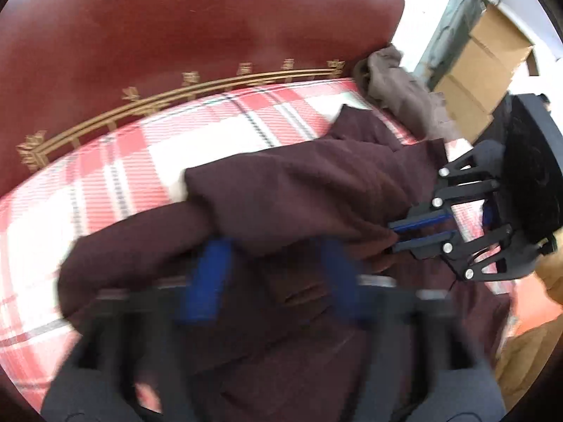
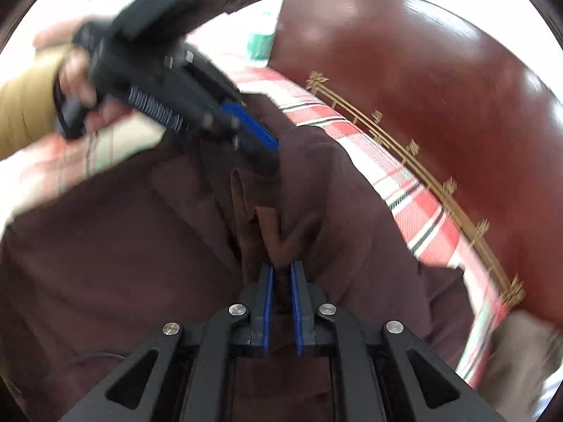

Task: Fold clothes
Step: 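Lower the folded top half onto the body and open both grippers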

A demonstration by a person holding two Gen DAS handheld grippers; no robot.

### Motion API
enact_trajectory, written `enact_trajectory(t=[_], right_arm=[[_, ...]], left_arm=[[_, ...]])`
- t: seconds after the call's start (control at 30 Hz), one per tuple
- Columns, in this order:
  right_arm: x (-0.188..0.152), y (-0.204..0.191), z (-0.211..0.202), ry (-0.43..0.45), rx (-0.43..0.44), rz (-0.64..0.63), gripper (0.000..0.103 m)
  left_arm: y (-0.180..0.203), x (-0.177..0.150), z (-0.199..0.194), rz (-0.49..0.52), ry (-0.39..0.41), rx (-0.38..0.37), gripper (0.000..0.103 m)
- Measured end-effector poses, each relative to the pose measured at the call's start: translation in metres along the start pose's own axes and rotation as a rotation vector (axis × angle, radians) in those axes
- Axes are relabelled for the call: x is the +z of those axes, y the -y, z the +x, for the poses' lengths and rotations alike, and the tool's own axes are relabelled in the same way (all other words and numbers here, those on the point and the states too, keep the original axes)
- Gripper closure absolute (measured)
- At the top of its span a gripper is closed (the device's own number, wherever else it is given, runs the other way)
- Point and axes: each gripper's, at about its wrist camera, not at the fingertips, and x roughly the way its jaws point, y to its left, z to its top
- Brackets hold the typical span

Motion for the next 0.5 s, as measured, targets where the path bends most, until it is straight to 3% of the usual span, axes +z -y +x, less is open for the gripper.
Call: enact_trajectory(t=[0.17, 0.2, 0.23, 0.3, 0.4, 0.5], right_arm=[[-0.018, 0.005, 0.001, 0.027, 0.043, 0.092, 0.094], [-0.019, 0.005, 0.002, 0.028, 0.047, 0.098, 0.093], [-0.020, 0.005, 0.003, 0.028, 0.049, 0.098, 0.093], [-0.021, 0.005, 0.002, 0.038, 0.053, 0.110, 0.091], [-0.024, 0.006, -0.003, 0.055, 0.049, 0.138, 0.085], [-0.022, 0.004, -0.013, 0.097, 0.020, 0.127, 0.084]], left_arm=[[0.002, 0.009, 0.014, 0.011, -0.021, -0.074, 0.020], [0.002, 0.010, 0.017, 0.013, -0.027, -0.073, 0.026], [0.002, 0.012, 0.021, 0.009, -0.040, -0.076, 0.044], [0.001, 0.011, 0.024, -0.010, -0.060, -0.086, 0.068], [0.000, 0.009, 0.021, -0.046, -0.075, -0.117, 0.085], [0.008, 0.008, 0.006, -0.075, -0.090, -0.173, 0.086]])
